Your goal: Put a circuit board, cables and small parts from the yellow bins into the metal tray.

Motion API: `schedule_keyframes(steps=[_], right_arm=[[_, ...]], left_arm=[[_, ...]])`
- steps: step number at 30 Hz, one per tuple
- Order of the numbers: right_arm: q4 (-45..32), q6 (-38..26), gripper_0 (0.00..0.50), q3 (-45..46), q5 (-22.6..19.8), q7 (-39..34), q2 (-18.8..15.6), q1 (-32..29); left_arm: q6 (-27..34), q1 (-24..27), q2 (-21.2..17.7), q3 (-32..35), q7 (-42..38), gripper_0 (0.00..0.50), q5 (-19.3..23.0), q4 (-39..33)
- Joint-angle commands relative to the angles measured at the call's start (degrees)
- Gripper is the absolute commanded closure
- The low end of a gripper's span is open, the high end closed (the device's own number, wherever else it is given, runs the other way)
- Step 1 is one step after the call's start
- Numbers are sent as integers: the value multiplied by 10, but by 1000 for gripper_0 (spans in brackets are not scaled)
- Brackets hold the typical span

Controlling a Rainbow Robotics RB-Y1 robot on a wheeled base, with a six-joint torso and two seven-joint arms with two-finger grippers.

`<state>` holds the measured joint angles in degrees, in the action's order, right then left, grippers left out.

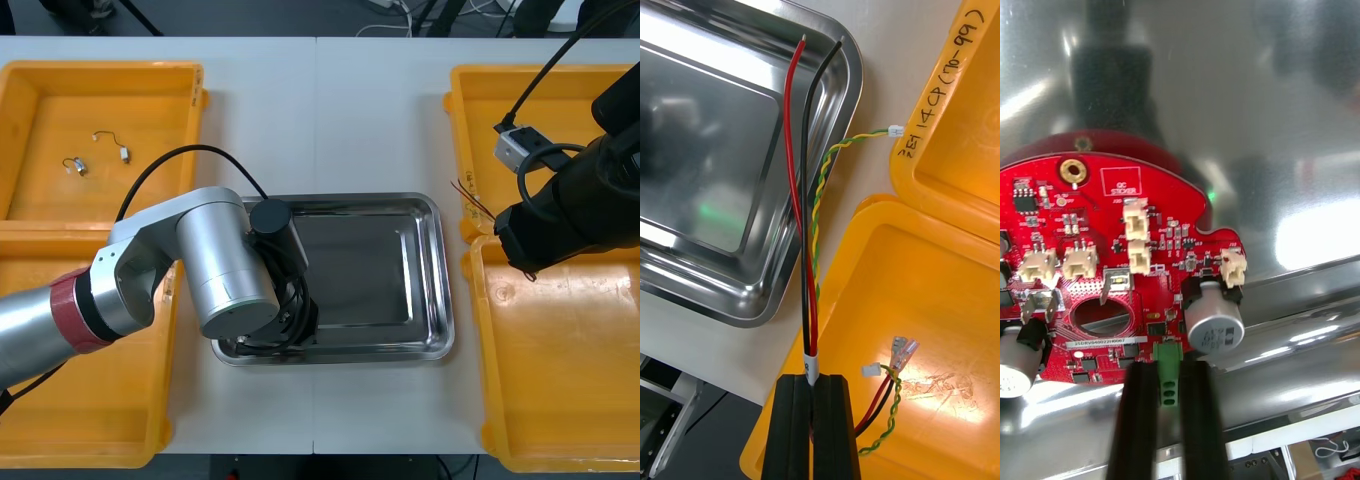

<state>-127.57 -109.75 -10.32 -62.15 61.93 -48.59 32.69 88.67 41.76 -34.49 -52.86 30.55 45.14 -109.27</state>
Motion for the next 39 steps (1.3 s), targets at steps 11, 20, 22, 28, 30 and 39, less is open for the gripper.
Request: schedule_keyframes(steps=[11, 20, 22, 28, 30, 39], right_arm=[[-15, -2, 500, -6, 3, 10, -20, 21], [-15, -2, 500, -6, -3, 19, -19, 21], [-16, -2, 500, -6, -4, 23, -16, 21], [-16, -2, 500, -15, -5, 42, 1, 24], [-15, -2, 500, -24, -2, 47, 10, 28], [-15, -2, 500, -84, 20, 67, 46, 59]], left_arm=[[-32, 20, 8, -7, -52, 0, 8, -3], [-30, 21, -3, 9, -51, 0, 5, -17], [-23, 21, -8, 21, -48, 0, 8, -24], [35, 23, -16, 78, -42, 0, 21, -55], [59, 24, -21, 95, -39, 0, 25, -67], [148, 53, -25, 150, -28, 0, 28, -68]])
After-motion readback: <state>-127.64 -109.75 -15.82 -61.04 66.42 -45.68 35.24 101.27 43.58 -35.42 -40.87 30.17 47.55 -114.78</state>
